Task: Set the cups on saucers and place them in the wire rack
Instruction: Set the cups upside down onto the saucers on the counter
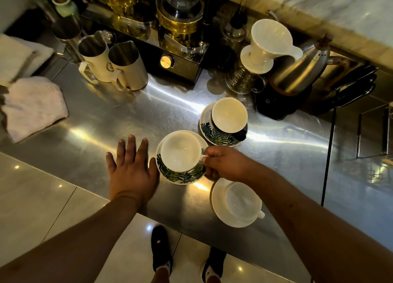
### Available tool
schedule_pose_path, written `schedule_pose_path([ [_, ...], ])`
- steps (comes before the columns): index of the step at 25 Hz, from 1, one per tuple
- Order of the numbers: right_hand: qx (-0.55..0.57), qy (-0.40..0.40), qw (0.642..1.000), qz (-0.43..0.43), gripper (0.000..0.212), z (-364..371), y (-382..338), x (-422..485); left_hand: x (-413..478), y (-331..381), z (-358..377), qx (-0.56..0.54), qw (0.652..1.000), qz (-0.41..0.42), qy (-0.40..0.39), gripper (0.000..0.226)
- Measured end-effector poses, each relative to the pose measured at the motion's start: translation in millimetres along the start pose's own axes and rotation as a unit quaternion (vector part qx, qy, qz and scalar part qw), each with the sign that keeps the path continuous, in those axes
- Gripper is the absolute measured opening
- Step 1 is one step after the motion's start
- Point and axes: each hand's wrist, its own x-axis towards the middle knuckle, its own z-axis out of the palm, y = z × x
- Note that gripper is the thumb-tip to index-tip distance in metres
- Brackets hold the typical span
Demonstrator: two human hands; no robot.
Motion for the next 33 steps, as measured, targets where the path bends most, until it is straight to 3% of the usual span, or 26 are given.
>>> schedule_pose_path([
  [6,-0.067,-0.012,0.997,0.021,0.017,-8,-1,1,1,1,0,-0.004,1.0,0.0,0.002,0.063],
  [14,-0.123,0.041,0.991,0.016,0.012,-3,-2,3,1,0,0,-0.014,1.0,0.002,-0.008,0.064],
  [17,-0.158,0.078,0.984,0.008,0.015,5,-4,-3,2,-2,0,-0.013,1.0,0.003,-0.017,0.066],
  [21,-0.259,0.186,0.947,-0.032,0.017,16,-6,-13,2,-3,2,-0.021,1.0,0.007,-0.017,0.065],
  [25,-0.268,0.264,0.924,-0.063,0.025,23,-3,-42,2,-5,1,-0.026,0.999,0.015,-0.032,0.066],
  [29,-0.288,0.313,0.902,-0.07,0.041,33,7,-83,3,-9,-2,-0.019,0.998,0.027,-0.061,0.072],
  [33,-0.263,0.318,0.908,-0.076,0.039,40,17,-120,5,-23,-14,-0.003,0.993,0.066,-0.097,0.074],
])
